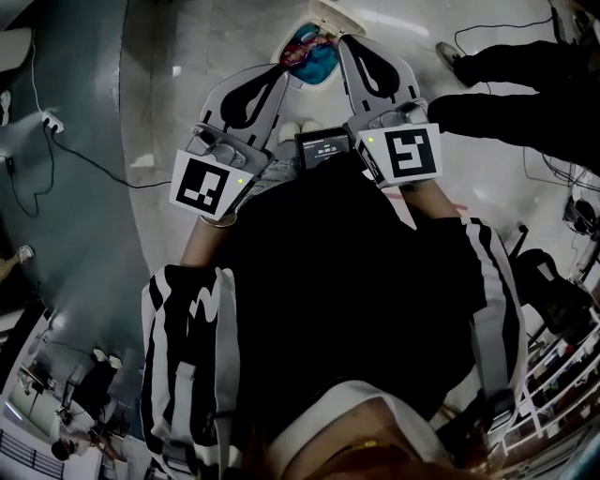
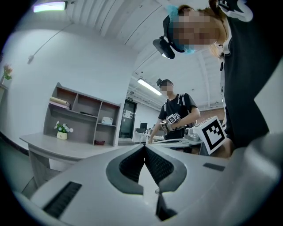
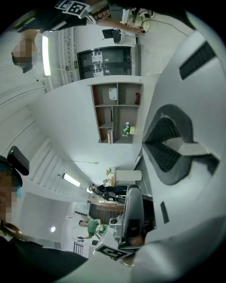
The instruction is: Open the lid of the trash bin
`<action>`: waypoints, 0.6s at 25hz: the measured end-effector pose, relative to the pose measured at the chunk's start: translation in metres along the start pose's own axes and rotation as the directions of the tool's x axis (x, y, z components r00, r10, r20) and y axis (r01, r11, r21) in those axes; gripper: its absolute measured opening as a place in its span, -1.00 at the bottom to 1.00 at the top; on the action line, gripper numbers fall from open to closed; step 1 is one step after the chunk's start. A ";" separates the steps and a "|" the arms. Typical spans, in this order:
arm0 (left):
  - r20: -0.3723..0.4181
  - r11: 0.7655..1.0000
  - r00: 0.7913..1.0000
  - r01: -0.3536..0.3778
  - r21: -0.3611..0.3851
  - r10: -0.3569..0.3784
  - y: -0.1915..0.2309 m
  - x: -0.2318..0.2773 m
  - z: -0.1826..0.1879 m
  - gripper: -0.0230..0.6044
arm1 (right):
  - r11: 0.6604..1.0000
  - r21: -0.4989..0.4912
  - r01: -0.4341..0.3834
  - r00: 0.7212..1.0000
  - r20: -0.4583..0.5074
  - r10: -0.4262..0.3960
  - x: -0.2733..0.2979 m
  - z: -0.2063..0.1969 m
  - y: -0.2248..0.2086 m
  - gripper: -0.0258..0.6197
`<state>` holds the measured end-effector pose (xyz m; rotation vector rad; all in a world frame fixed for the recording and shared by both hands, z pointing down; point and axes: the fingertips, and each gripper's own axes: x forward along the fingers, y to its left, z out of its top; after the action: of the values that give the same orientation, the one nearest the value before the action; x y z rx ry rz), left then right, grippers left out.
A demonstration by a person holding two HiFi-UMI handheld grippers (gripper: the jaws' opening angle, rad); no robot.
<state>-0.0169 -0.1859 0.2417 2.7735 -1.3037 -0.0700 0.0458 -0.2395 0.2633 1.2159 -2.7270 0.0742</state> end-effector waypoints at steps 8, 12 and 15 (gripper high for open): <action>0.012 1.000 1.000 -0.005 0.010 0.005 0.000 -0.002 0.010 -0.91 | 1.000 0.028 -0.009 0.998 0.061 0.007 -0.008 0.023 0.002 -0.91; 0.020 1.000 1.000 -0.006 0.017 0.006 0.001 -0.002 0.016 -0.91 | 1.000 0.008 -0.018 0.998 0.068 0.017 -0.009 0.026 0.006 -0.91; 0.020 1.000 1.000 -0.008 0.020 0.007 0.001 -0.003 0.017 -0.91 | 1.000 0.004 -0.028 0.997 0.076 0.028 -0.009 0.029 0.009 -0.91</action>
<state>-0.0211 -0.1852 0.2253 2.7914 -1.3269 -0.0853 0.0418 -0.2302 0.2339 1.2062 -2.8108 0.0389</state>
